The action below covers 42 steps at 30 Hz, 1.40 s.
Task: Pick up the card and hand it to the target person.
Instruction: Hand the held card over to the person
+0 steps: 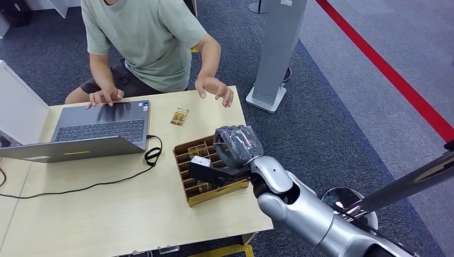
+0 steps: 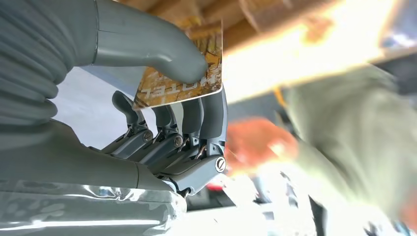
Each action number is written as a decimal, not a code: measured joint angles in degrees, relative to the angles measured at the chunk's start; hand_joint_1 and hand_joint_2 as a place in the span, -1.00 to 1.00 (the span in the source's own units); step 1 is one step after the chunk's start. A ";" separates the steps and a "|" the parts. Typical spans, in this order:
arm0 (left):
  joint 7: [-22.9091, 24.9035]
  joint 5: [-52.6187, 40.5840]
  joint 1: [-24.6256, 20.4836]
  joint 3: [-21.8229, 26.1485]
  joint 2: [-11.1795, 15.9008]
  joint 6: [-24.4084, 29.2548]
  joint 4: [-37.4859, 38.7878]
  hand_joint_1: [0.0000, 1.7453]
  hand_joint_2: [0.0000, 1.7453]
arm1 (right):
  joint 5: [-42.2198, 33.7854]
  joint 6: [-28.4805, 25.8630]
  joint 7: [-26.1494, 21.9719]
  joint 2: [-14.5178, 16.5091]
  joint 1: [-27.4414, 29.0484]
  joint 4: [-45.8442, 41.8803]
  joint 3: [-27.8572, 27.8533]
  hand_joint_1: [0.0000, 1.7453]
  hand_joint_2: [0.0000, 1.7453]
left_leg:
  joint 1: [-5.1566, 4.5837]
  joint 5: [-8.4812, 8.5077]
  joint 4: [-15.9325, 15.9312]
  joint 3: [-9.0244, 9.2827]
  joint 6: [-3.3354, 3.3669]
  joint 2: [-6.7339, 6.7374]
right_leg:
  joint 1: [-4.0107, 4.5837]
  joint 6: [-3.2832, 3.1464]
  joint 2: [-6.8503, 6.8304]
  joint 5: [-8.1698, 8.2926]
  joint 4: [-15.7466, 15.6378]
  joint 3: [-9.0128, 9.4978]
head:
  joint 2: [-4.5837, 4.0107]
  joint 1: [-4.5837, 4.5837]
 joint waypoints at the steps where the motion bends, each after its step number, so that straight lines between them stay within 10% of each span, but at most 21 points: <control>1: 0.00 -0.13 -0.15 0.00 0.00 -0.06 0.00 -1.00 1.00 | -0.37 -0.41 -0.75 0.21 -1.42 -0.08 0.19 0.70 1.00 | 0.00 0.01 0.00 0.00 0.00 0.00 | 0.00 0.00 0.00 0.00 0.00 0.00 | 0.00 -0.01; 20: 0.79 -0.31 -0.96 -0.40 -0.02 -0.29 0.00 -1.00 1.00 | -2.12 -9.22 -7.71 4.51 -16.98 17.17 5.10 0.70 1.00 | 0.00 0.02 0.00 -0.09 0.00 -0.04 | 0.01 0.00 -0.05 0.00 0.04 -0.03 | 0.00 0.00; 24: 0.83 0.14 -0.59 -0.45 -0.02 -0.26 0.00 -1.00 1.00 | -2.52 -10.89 -8.54 5.59 -17.23 21.73 5.96 -1.00 1.00 | 0.00 0.02 0.00 -0.09 0.01 -0.03 | 0.00 0.00 -0.05 0.00 0.04 -0.03 | 0.00 0.00; 42: 0.15 1.83 0.73 -0.61 -0.02 0.13 0.00 -1.00 1.00 | -8.49 -14.95 -9.77 6.03 -16.74 26.54 5.87 -1.00 1.00 | 0.00 0.02 0.03 -0.04 0.01 -0.02 | 0.00 0.00 -0.04 0.00 0.02 -0.06 | 0.00 0.00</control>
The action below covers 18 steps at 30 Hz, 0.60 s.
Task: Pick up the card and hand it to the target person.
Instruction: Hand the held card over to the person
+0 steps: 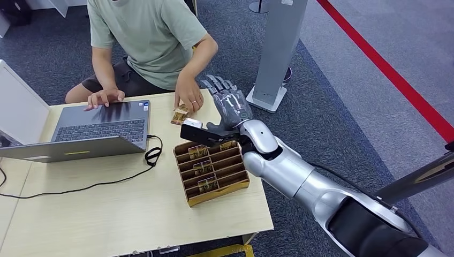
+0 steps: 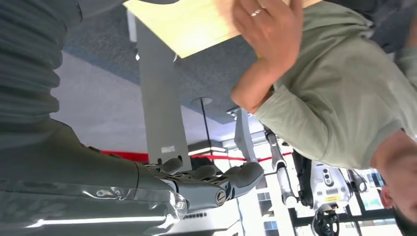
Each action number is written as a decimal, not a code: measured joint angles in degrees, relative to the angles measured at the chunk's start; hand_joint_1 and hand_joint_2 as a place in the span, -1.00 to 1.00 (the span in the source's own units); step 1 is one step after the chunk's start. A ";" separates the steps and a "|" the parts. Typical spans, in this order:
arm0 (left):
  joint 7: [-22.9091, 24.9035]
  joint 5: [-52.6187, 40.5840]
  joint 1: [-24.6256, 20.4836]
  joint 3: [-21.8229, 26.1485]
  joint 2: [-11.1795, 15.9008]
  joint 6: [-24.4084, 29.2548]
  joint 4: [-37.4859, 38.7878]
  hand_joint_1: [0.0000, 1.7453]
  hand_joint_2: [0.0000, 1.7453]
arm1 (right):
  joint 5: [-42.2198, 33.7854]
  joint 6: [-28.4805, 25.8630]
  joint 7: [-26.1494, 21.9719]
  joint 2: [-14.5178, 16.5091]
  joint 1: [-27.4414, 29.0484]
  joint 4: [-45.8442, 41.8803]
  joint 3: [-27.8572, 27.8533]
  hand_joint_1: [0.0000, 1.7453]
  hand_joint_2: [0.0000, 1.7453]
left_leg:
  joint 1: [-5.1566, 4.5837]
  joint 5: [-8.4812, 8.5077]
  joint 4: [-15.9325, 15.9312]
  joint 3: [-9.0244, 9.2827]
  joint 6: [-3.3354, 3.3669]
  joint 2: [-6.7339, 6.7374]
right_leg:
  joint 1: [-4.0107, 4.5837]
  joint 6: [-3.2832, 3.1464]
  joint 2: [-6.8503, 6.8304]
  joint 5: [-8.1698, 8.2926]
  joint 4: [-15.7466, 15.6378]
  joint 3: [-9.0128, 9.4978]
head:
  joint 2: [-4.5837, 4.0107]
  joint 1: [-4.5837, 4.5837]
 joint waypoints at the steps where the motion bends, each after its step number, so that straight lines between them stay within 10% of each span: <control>1: -0.07 0.21 0.11 0.01 0.00 0.08 0.00 -1.00 1.00 | -1.49 -0.44 -0.23 -0.37 0.74 -1.28 -0.44 -1.00 1.00 | 0.00 0.00 0.01 0.01 0.00 0.00 | 0.00 0.00 0.00 0.00 -0.01 0.00 | 0.00 0.01; 18: -1.62 1.68 1.13 0.02 0.04 0.51 0.00 -1.00 1.00 | -33.14 -4.47 -21.14 -8.89 34.42 -31.80 -15.78 -1.00 1.00 | 0.00 -0.09 0.02 0.02 0.03 -0.01 | 0.00 0.07 0.00 -0.08 -0.11 0.07 | 0.00 0.04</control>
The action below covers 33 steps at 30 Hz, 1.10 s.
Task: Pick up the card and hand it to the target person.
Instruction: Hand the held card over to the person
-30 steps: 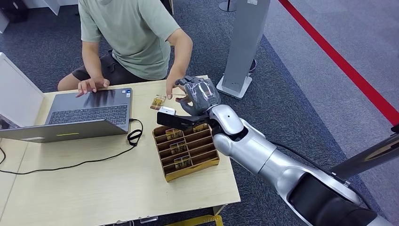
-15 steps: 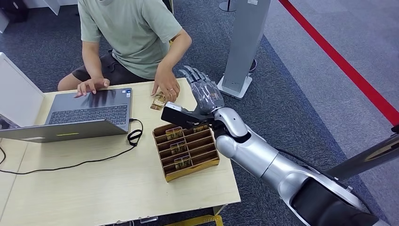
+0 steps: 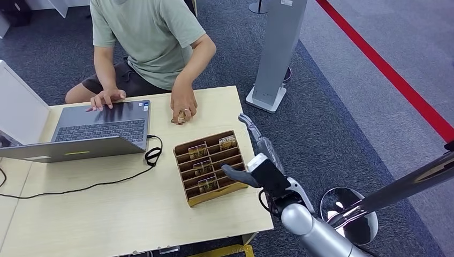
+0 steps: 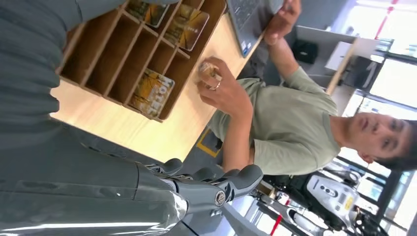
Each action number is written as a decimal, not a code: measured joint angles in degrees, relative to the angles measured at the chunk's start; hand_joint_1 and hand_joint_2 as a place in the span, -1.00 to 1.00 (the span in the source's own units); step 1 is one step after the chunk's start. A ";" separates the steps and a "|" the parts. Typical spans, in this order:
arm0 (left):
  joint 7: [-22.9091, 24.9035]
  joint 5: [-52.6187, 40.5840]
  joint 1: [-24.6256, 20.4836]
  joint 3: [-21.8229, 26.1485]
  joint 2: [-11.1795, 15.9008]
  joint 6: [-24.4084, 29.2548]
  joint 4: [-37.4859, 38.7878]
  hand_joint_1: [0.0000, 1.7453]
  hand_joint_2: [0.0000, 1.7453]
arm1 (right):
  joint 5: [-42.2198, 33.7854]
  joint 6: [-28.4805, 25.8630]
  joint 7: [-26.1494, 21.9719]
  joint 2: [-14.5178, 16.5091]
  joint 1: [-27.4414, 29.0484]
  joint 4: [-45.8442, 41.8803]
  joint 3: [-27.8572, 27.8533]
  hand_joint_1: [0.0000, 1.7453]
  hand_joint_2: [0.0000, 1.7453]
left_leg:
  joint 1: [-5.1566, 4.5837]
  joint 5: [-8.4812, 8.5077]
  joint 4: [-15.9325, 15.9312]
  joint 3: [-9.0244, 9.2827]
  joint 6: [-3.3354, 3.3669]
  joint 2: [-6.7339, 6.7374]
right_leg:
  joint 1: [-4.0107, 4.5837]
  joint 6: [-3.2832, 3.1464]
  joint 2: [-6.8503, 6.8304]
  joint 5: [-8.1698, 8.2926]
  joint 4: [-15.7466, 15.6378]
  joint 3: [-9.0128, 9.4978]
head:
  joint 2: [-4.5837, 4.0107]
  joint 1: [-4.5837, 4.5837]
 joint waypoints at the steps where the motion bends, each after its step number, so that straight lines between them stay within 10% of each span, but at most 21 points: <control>1: -0.07 0.00 0.02 0.00 0.00 0.02 0.00 -1.00 1.00 | -0.87 -0.02 -1.43 -0.03 1.99 -0.61 -0.90 -1.00 1.00 | 0.00 0.00 0.00 -0.02 0.00 -0.01 | 0.00 0.01 -0.01 -0.01 0.00 0.00 | 0.00 0.01; 10: -0.30 0.57 -0.08 0.20 0.00 0.46 0.00 -1.00 1.00 | -4.18 2.67 -7.40 1.01 10.18 -0.88 -3.96 -1.00 1.00 | 0.00 -0.01 0.00 -0.03 -0.01 0.01 | 0.00 0.00 0.02 0.00 0.01 -0.01 | -0.01 0.02; 33: 0.61 1.32 -0.17 0.79 0.00 0.79 0.00 -1.00 1.00 | -3.92 4.28 -7.25 4.22 9.64 4.48 -2.34 -1.00 1.00 | 0.00 0.00 0.00 -0.03 -0.01 0.01 | 0.00 0.00 0.02 0.00 0.02 -0.01 | 0.00 0.02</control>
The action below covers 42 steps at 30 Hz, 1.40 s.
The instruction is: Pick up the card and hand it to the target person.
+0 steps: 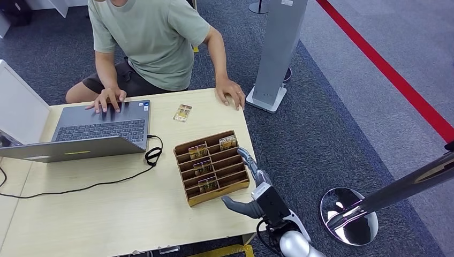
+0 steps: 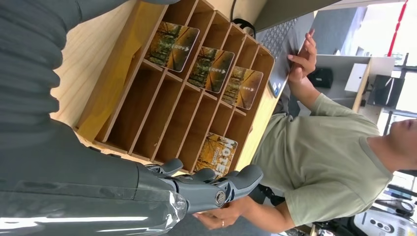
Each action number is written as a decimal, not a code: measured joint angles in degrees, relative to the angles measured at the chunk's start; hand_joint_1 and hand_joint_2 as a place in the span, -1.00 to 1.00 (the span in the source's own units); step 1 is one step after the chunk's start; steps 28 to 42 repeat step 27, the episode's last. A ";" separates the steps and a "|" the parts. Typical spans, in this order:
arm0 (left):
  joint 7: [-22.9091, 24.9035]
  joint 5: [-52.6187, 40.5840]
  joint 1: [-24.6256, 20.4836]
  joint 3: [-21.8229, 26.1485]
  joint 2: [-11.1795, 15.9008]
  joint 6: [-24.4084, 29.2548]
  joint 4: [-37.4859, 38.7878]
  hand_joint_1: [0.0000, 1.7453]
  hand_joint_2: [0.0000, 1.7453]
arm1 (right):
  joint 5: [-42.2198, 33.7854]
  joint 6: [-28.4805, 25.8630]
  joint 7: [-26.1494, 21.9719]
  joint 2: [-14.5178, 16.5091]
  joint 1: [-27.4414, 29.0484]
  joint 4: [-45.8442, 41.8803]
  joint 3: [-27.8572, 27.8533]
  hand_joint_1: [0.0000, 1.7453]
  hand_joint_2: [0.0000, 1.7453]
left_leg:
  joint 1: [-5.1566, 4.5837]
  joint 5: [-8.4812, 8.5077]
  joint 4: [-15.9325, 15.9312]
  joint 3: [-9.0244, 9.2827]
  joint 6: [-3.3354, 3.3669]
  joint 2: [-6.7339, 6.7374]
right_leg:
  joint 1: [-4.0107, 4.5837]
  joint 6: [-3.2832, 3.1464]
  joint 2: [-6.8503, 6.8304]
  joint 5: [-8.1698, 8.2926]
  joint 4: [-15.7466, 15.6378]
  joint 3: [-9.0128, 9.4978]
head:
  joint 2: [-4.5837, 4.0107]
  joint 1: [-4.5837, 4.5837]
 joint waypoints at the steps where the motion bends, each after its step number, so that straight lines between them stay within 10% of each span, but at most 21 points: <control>1: 0.08 0.00 0.00 0.00 0.00 0.00 0.00 -1.00 1.00 | 0.03 0.00 0.04 0.04 0.01 0.08 0.02 -1.00 1.00 | 0.00 0.00 0.00 0.00 0.00 0.00 | 0.00 0.00 0.00 0.00 0.00 0.00 | 0.00 -0.01; 42: 0.21 -0.84 0.00 0.00 0.00 -0.35 0.00 -1.00 1.00 | 1.81 -0.79 1.04 0.20 1.23 0.08 0.32 -1.00 1.00 | 0.00 0.00 0.00 0.02 0.00 0.00 | 0.00 0.00 0.00 0.00 0.00 0.00 | 0.00 -0.01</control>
